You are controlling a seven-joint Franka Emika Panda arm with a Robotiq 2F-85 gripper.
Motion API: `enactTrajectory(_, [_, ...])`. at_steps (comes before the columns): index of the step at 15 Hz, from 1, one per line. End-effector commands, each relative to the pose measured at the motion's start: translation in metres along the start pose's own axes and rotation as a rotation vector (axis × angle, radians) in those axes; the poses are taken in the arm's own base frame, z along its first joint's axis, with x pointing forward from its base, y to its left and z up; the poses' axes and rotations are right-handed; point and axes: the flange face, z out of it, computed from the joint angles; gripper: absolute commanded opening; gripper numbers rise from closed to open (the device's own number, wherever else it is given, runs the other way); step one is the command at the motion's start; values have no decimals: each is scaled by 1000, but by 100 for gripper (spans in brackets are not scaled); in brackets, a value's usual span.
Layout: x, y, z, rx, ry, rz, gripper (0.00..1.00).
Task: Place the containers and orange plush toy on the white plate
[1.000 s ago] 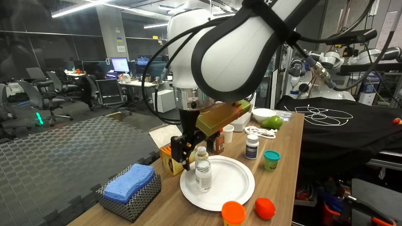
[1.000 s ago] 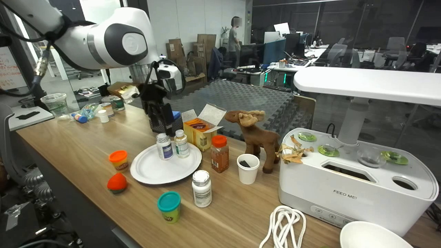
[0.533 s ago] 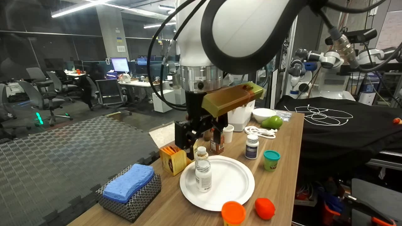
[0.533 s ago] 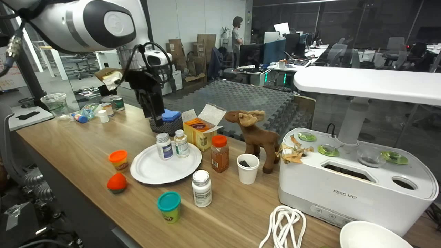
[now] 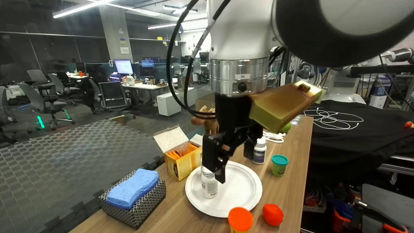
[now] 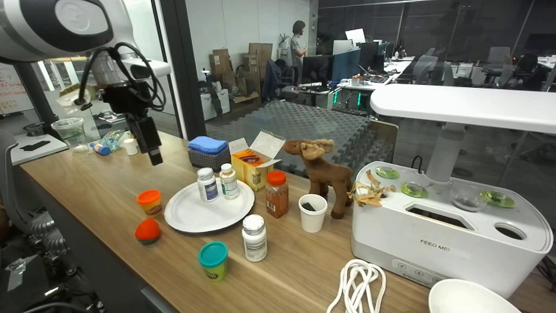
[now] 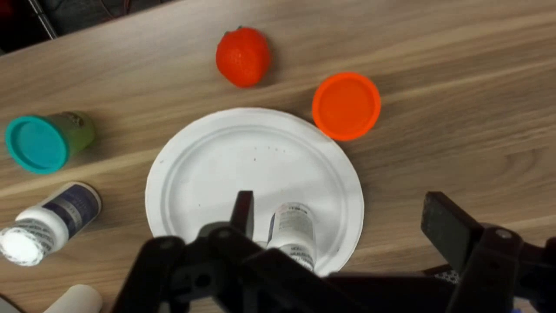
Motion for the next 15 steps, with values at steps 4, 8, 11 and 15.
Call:
enactTrajectory(4, [-84,-10,2,15,-4,-19,100])
enactTrajectory(8, [-108,-20,22,72,-11,-25,100])
enactTrajectory(11, [-107,-23,36,86,22,-26,100])
enactTrajectory(15, [-90,-21,48,94,70,-34,100])
